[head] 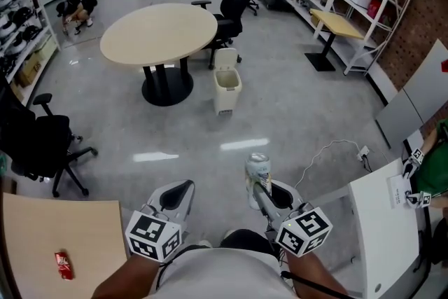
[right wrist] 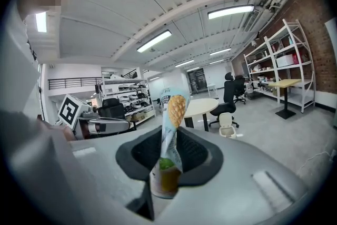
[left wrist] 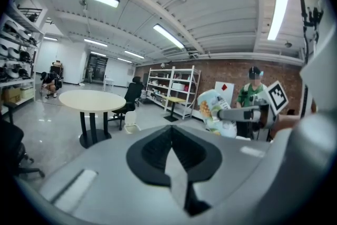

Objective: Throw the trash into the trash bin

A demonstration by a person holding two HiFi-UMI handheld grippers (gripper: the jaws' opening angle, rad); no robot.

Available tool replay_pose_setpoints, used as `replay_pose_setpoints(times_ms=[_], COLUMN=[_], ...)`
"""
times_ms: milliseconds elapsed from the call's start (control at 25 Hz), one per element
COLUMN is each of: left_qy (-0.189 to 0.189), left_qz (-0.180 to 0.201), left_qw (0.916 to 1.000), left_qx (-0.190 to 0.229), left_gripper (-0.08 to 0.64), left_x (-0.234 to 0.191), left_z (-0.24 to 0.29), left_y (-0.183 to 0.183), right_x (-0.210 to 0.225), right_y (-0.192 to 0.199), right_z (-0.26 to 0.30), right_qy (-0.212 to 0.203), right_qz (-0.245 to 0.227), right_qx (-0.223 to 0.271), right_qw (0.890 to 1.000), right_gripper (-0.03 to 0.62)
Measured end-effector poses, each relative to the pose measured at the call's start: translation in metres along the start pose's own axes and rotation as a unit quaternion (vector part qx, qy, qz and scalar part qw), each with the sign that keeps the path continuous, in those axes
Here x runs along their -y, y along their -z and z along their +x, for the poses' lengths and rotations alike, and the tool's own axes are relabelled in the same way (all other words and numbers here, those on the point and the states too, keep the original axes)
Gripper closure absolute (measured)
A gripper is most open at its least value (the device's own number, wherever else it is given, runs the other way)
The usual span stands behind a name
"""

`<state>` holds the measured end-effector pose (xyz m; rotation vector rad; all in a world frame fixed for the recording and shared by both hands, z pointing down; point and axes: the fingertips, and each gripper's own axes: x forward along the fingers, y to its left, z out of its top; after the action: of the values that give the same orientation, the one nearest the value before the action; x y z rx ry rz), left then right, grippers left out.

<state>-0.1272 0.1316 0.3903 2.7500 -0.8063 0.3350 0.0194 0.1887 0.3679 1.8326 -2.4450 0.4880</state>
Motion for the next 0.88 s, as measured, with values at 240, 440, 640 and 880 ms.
replay_pose_setpoints(times_ms=[240,440,640,880], left_qy=[0.007,0.008,0.004,-0.003], left_qz=[0.002,0.001,-0.009,-0.011], left_qw=[1.0,0.9999,0.9997,0.9996], left_qx=[-0.003,-0.011,-0.024,-0.027], left_gripper=[0.551,0.551,0.551,0.551], left_x=[-0.007,-0.012,-0.018,-0.03], left_z=[0.006,0.018,0.04,0.088], left_y=[-0.002,0.0,0.004,-0.009], right_x=[0.001,0.012,0.032,0.077], right_y=[-0.004,-0.004,-0.003,-0.012], right_z=[0.017,0.036,0.052,0.078], right_qy=[-0.004,-0.009,-0.015,-0.016], right_qz=[-0.01,-0.003,-0.001,0.004], right_qx=[-0.009,-0.013,-0.026,-0.027], right_qw=[1.0,1.0,1.0,1.0], right_gripper=[0.519,0.52,0.52,0.52])
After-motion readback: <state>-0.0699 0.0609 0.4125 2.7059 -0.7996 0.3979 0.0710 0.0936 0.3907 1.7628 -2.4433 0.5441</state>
